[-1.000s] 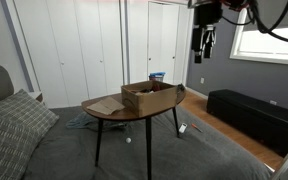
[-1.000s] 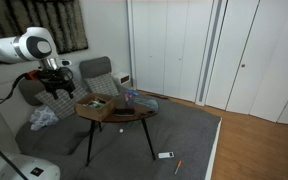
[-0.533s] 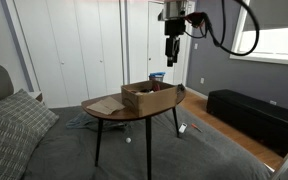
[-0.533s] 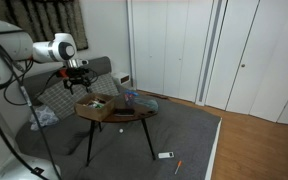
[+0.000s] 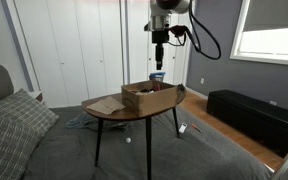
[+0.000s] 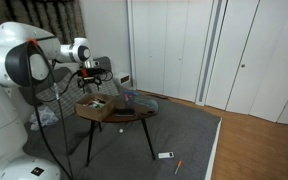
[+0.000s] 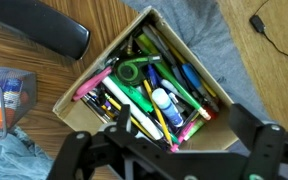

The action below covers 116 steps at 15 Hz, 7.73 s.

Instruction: Remove the marker from the box and put it inside the container

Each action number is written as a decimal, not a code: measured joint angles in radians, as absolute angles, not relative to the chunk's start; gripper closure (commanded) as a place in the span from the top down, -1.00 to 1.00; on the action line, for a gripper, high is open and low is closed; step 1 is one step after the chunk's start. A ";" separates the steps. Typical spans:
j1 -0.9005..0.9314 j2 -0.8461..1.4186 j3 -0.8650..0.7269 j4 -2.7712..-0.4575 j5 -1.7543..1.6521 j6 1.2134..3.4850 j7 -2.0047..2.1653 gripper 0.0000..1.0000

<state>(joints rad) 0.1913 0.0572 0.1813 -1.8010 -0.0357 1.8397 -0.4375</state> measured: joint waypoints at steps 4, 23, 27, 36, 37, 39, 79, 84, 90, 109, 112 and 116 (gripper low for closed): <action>0.191 0.058 0.182 -1.802 -0.036 1.840 -0.437 1.00; 0.179 0.201 0.194 -1.803 0.010 2.098 -0.764 1.00; 0.168 0.231 0.194 -1.803 0.010 2.149 -0.864 0.75; 0.159 0.267 0.195 -1.803 0.010 2.205 -0.996 0.26; 0.159 0.271 0.195 -1.803 0.009 2.217 -1.003 0.23; 0.159 0.279 0.195 -1.803 0.006 2.240 -1.013 0.18; 0.140 0.249 0.185 -1.792 -0.098 2.283 -1.015 -0.90; 0.130 0.234 0.181 -1.792 -0.098 2.273 -1.018 -0.90; 0.128 0.231 0.181 -1.792 -0.097 2.258 -1.031 -0.90; 0.072 0.156 0.108 -1.790 -0.094 2.111 -0.851 -0.90; 0.054 0.141 0.088 -1.790 -0.094 2.108 -0.799 -0.90; 0.037 0.129 0.068 -1.790 -0.096 2.106 -0.737 -0.90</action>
<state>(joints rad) 0.0368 0.1286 0.0683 -1.7899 -0.0957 2.1065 -0.7374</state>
